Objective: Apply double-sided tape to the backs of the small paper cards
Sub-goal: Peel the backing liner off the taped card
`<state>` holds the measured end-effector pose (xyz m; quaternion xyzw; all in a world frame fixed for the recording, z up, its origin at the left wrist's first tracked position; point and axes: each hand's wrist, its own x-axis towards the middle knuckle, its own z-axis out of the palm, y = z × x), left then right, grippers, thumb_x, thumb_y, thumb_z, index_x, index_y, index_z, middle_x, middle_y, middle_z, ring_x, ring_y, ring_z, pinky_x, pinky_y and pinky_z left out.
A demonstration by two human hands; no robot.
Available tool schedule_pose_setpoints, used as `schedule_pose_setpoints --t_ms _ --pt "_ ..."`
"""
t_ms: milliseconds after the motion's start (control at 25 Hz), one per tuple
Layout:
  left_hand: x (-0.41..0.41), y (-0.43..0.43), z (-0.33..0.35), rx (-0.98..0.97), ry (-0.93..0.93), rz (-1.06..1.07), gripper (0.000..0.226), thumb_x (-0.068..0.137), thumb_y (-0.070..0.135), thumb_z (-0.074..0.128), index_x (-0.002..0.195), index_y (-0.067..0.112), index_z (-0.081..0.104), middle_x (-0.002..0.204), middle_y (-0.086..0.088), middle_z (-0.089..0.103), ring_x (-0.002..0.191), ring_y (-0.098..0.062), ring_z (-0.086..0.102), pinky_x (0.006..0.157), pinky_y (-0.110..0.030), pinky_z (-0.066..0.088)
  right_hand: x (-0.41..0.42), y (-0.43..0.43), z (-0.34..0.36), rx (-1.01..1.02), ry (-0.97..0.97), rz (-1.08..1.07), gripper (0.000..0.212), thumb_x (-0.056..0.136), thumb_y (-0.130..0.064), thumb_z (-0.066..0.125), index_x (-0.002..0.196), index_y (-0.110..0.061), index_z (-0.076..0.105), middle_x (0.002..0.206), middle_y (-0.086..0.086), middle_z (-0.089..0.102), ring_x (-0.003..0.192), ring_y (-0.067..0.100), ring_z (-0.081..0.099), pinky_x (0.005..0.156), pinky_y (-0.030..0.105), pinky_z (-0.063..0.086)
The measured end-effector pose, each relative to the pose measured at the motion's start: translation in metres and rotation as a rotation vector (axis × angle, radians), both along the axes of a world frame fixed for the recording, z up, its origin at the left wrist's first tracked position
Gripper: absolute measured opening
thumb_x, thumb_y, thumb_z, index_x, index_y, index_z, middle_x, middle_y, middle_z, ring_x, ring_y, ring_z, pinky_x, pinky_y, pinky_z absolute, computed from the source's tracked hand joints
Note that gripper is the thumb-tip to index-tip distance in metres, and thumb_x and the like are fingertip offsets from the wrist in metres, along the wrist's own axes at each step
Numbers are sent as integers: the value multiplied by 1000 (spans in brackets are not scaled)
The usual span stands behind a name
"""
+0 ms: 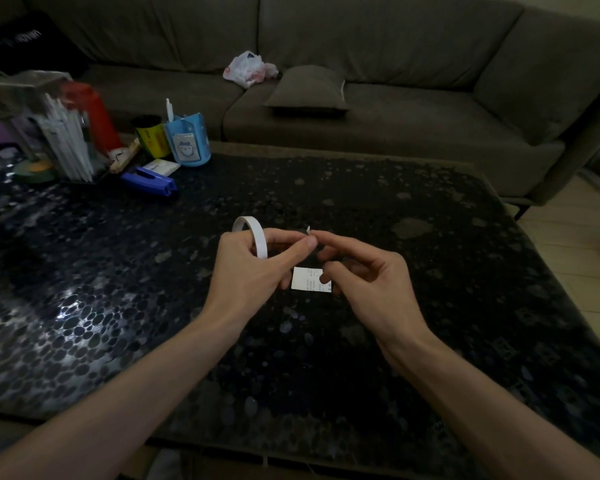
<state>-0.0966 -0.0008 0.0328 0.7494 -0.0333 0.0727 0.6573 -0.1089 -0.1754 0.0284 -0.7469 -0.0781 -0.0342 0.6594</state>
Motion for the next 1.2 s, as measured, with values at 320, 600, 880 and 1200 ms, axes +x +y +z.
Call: schedule_pose_setpoints --t_ms 320,600,880,1200 --pt "0 0 0 -34 50 3 13 86 38 80 95 30 83 81 -14 77 54 -11 60 58 -17 49 1 1 -2 -43 -30 6 52 93 0 68 122 -42 76 103 -9 73 87 16 71 70 19 56" --pt "1 -1 0 -92 84 -7 9 91 29 78 97 26 84 86 -13 78 54 -7 58 54 -13 47 1 0 -2 -10 -17 15 53 93 2 67 123 -40 77 102 -4 73 82 14 68 67 18 53" --pt "0 0 1 -112 95 -23 10 90 31 78 97 28 84 87 -8 79 56 -5 59 56 -13 48 1 0 -3 -11 -26 12 53 93 3 66 121 -41 77 99 -8 74 81 9 69 66 16 52" --pt "1 -1 1 -82 85 -17 8 91 29 78 97 30 83 86 -22 75 56 -7 59 57 -13 48 1 -1 -3 -5 -18 7 52 94 1 67 120 -42 77 100 -9 74 82 8 70 69 16 53"
